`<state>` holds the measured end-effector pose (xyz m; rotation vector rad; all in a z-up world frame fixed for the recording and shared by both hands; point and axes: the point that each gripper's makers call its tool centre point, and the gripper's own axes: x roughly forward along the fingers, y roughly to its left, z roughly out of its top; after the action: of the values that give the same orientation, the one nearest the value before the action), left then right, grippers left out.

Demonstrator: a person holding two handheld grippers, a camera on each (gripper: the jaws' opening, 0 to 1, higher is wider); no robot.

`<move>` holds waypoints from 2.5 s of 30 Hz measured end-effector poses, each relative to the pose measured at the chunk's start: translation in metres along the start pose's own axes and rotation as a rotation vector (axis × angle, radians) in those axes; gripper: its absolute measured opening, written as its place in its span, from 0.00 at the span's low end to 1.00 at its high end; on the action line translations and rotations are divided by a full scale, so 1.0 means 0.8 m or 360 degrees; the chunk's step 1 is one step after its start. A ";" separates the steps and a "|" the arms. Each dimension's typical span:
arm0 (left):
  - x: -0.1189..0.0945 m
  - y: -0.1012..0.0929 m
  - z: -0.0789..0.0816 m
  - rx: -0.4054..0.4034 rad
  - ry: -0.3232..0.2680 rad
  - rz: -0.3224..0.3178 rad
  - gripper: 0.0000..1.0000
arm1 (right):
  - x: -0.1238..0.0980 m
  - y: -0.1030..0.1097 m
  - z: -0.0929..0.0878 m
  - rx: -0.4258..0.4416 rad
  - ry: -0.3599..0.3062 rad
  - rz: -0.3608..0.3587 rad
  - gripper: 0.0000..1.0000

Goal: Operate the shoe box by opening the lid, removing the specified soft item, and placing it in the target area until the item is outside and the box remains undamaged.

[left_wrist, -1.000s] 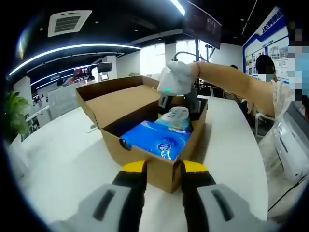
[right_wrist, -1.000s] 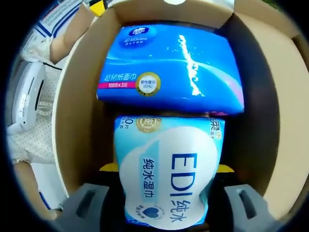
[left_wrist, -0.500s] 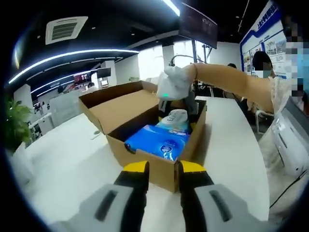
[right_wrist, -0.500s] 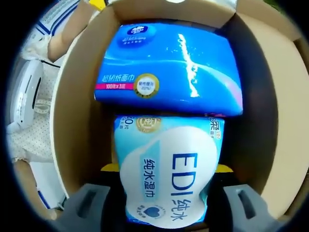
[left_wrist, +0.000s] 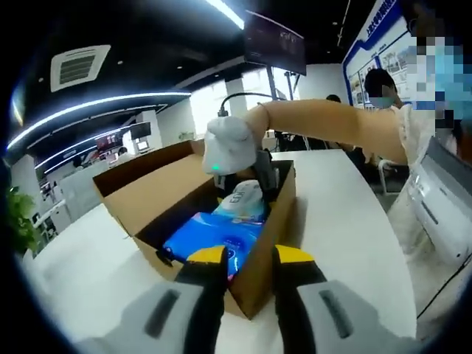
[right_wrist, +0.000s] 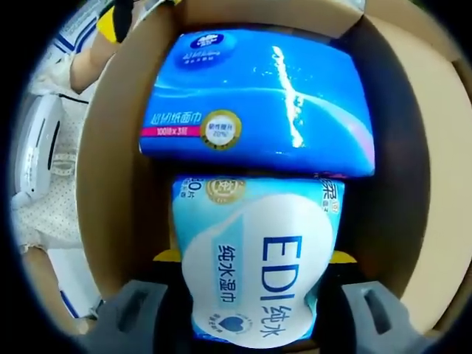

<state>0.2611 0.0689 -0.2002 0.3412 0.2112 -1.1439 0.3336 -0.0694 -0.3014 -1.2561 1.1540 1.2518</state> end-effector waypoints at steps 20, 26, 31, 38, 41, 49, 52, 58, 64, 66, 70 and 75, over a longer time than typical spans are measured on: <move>0.033 -0.018 -0.018 0.0364 0.0793 -0.0484 0.15 | -0.001 -0.007 0.001 0.0010 0.0003 0.0037 0.70; 0.036 -0.006 -0.030 0.0330 0.0835 -0.0504 0.03 | -0.001 -0.005 0.001 0.0008 -0.0002 0.0038 0.70; 0.034 -0.010 -0.030 0.0348 0.0857 -0.0512 0.03 | 0.000 -0.004 0.002 0.0009 -0.0005 0.0037 0.70; 0.033 -0.013 -0.033 0.0366 0.0906 -0.0477 0.03 | -0.001 -0.005 0.002 0.0007 -0.0005 0.0033 0.70; 0.032 -0.013 -0.033 0.0373 0.0912 -0.0473 0.03 | 0.000 -0.004 0.003 0.0007 -0.0019 0.0031 0.70; 0.034 -0.013 -0.035 0.0418 0.0942 -0.0445 0.03 | -0.001 -0.003 0.004 0.0002 -0.0039 0.0028 0.69; 0.034 -0.013 -0.035 0.0415 0.0941 -0.0445 0.03 | -0.001 -0.002 0.003 -0.0002 -0.0042 0.0026 0.69; 0.035 -0.015 -0.036 0.0435 0.0955 -0.0437 0.04 | -0.006 -0.008 0.002 -0.0014 -0.0063 -0.0003 0.67; 0.036 -0.015 -0.036 0.0432 0.0949 -0.0445 0.03 | -0.014 -0.015 0.005 -0.0015 -0.0093 -0.0019 0.65; 0.036 -0.015 -0.036 0.0433 0.0948 -0.0446 0.03 | -0.017 -0.014 0.005 -0.0014 -0.0103 -0.0019 0.65; 0.037 -0.015 -0.036 0.0434 0.0948 -0.0446 0.04 | -0.026 -0.014 0.008 -0.0026 -0.0117 -0.0044 0.65; 0.037 -0.015 -0.036 0.0436 0.0943 -0.0449 0.04 | -0.038 -0.015 0.008 -0.0025 -0.0107 -0.0054 0.64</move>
<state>0.2624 0.0500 -0.2387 0.9164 0.6408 -1.3297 0.3450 -0.0623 -0.2711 -1.2310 1.0725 1.2707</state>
